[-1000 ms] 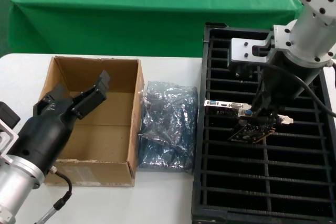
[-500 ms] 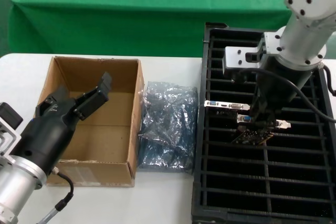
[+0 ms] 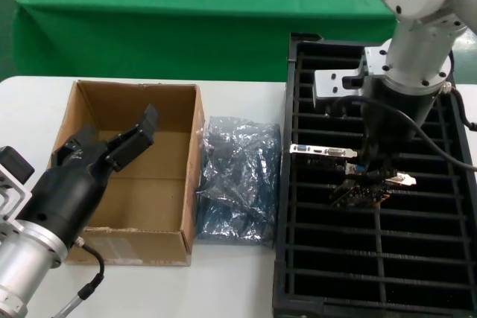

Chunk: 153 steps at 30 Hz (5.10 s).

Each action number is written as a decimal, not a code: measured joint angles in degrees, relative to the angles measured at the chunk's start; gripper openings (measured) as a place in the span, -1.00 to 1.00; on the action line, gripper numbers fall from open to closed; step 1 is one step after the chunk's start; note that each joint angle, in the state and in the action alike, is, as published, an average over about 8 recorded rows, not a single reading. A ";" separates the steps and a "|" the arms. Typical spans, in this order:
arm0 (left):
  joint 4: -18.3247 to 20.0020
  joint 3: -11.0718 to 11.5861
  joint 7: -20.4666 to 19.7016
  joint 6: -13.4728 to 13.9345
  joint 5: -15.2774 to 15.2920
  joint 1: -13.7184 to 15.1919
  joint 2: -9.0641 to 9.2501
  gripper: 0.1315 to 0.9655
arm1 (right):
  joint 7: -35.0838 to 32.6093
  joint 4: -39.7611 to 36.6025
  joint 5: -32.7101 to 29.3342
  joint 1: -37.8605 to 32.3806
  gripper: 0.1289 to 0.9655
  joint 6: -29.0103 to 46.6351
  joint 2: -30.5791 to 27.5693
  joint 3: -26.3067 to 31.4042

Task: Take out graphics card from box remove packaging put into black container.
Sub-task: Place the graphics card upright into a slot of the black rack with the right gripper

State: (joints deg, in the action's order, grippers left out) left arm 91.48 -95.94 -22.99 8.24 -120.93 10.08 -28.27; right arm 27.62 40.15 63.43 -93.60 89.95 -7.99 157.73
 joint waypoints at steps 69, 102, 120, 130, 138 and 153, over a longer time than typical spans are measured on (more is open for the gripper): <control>0.35 0.68 0.33 -0.05 0.65 -0.28 0.34 1.00 | 3.12 -1.61 -13.89 2.65 -0.84 -2.57 2.91 -13.18; -0.07 0.79 0.58 0.06 0.80 -0.11 0.55 1.00 | 3.58 -4.32 -13.99 4.66 -0.84 -5.69 4.67 -16.18; -0.46 1.34 0.82 0.39 0.86 0.08 0.77 1.00 | 0.88 -6.11 -14.65 5.73 -0.84 -8.02 5.87 -15.80; 0.02 1.69 0.82 0.25 0.84 -0.04 0.60 1.00 | 1.80 -2.73 -15.05 7.02 -0.68 -7.17 4.78 -15.81; 1.29 1.96 0.59 -0.32 0.74 -0.42 -0.03 1.00 | 4.04 2.56 -16.11 8.18 -0.41 -6.51 2.88 -16.09; 6.39 2.17 0.37 -1.66 0.46 -2.96 -1.20 1.00 | 14.26 20.55 -22.60 10.22 0.15 -4.76 -3.56 -19.09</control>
State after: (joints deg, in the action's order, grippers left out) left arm 97.87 -93.78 -22.62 6.58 -120.47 7.13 -29.47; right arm 41.88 60.69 40.83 -83.38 85.20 -11.55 138.64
